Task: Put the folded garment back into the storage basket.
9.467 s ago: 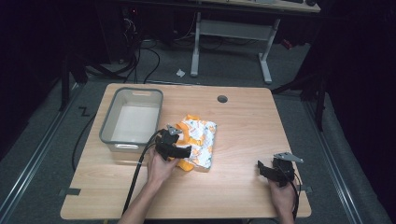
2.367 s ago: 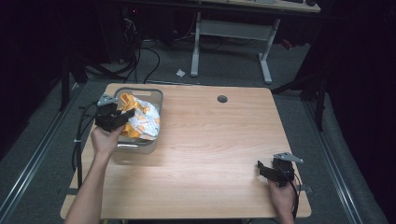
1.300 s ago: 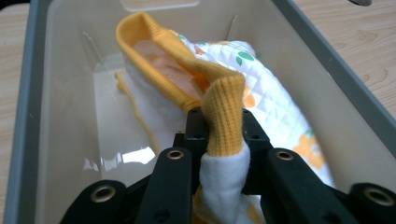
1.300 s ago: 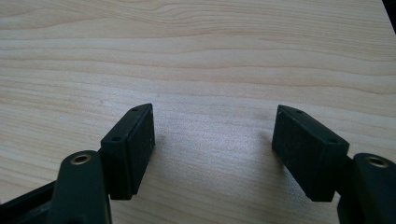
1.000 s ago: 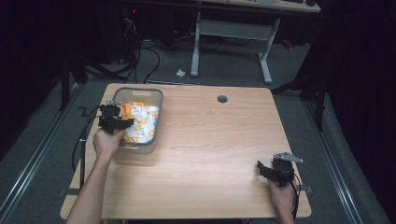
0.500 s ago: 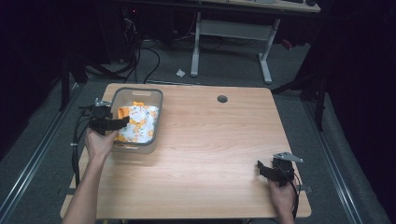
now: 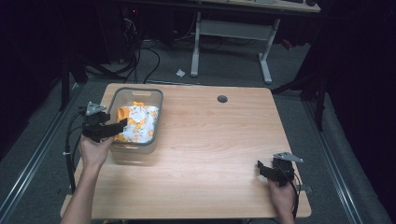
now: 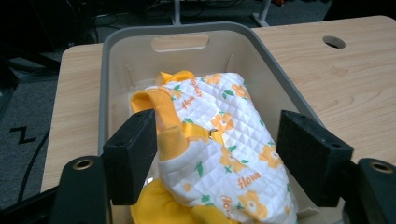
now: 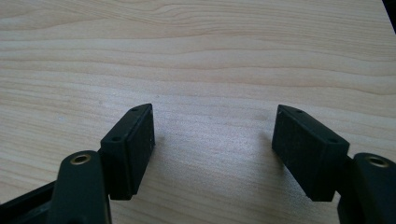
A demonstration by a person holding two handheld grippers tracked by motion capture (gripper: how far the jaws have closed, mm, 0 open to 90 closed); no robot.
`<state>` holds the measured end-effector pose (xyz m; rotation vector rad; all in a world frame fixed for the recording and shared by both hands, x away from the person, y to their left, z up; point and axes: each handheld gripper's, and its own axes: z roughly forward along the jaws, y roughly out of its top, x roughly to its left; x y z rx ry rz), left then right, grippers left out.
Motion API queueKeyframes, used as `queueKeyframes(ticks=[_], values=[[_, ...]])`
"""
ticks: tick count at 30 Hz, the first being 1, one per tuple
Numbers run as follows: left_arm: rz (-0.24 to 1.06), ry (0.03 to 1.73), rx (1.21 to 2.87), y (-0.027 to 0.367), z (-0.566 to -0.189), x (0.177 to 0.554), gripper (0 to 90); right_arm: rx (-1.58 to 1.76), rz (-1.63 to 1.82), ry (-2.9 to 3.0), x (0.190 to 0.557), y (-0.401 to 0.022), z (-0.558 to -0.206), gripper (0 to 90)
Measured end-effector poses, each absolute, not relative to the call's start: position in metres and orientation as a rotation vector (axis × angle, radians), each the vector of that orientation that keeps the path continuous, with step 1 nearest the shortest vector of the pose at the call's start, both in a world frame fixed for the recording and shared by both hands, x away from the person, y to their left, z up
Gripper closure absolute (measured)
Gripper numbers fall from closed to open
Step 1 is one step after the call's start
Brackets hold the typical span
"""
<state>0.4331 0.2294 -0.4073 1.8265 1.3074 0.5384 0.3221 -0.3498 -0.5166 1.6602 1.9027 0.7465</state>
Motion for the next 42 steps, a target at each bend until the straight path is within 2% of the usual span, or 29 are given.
queueKeyframes(ticks=[15,42], values=[[0.460,1.185,1.823,0.202,-0.406,0.407,30.4,1.659,0.745,1.903,0.322,-0.350,-0.517,30.2],[0.415,1.132,1.809,0.178,-0.424,0.379,30.6,1.656,0.749,1.902,0.323,-0.350,-0.517,30.3]])
